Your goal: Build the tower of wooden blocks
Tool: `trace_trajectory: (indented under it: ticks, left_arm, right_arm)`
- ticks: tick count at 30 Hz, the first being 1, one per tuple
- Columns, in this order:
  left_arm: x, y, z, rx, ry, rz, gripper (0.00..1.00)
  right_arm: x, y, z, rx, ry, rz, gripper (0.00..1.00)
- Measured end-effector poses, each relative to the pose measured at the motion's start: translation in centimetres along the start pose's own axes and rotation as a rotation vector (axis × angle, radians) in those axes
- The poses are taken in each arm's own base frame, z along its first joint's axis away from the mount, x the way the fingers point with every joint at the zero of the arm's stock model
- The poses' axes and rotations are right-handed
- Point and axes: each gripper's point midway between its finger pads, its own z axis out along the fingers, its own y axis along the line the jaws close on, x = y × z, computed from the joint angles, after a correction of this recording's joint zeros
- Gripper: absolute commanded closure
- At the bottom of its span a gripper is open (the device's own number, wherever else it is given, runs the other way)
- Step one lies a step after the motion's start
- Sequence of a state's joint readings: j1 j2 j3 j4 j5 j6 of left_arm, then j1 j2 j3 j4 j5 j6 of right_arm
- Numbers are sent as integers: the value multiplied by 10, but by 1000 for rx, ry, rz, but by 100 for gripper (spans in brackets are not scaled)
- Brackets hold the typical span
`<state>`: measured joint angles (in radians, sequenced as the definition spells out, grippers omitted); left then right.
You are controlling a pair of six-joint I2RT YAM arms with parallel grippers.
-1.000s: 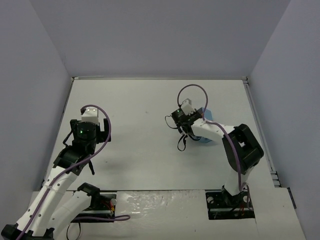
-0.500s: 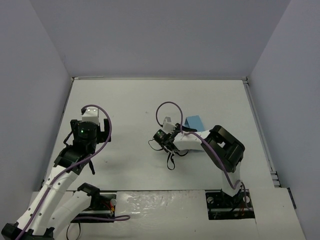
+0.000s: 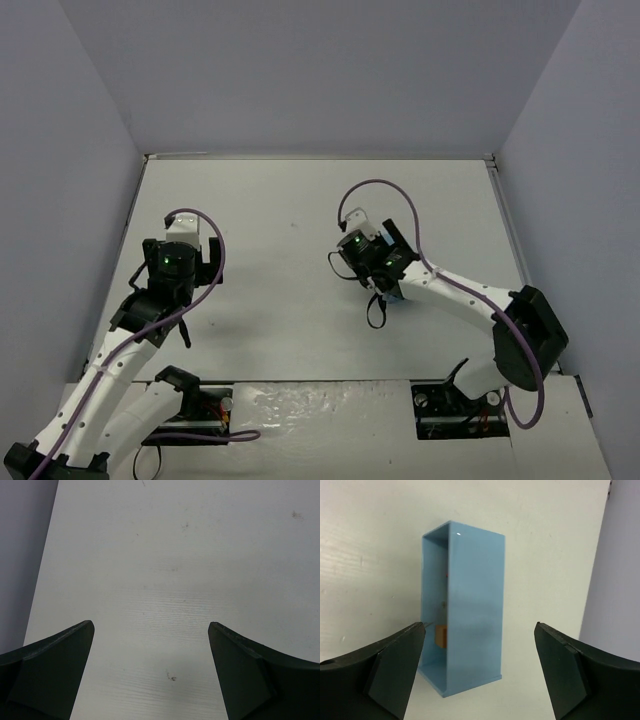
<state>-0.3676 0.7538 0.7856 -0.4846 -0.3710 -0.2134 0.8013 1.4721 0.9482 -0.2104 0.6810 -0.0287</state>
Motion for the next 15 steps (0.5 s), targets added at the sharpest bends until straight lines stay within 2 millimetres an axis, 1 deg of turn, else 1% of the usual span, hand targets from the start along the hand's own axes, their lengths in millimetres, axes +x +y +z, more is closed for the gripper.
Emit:
trace_trajectory:
  ticks: [2, 4, 6, 9, 11, 15]
  left_arm:
    - [1, 0, 1, 1, 3, 1, 3]
    - [1, -1, 1, 3, 7, 3, 3]
    - [3, -2, 2, 6, 14, 6, 3]
    - [4, -4, 4, 8, 24, 11, 3]
    - [5, -4, 5, 10, 29, 14, 3]
    - [7, -6, 7, 14, 40, 18, 3]
  right_arm:
    - [1, -12, 5, -42, 11, 76, 0]
    - [6, -19, 13, -81, 35, 129, 0]
    - [11, -21, 20, -127, 60, 167, 0]
    - [17, -19, 25, -189, 83, 197, 0]
    - [19, -11, 28, -233, 96, 199, 0]
    - [32, 4, 41, -308, 162, 204, 0]
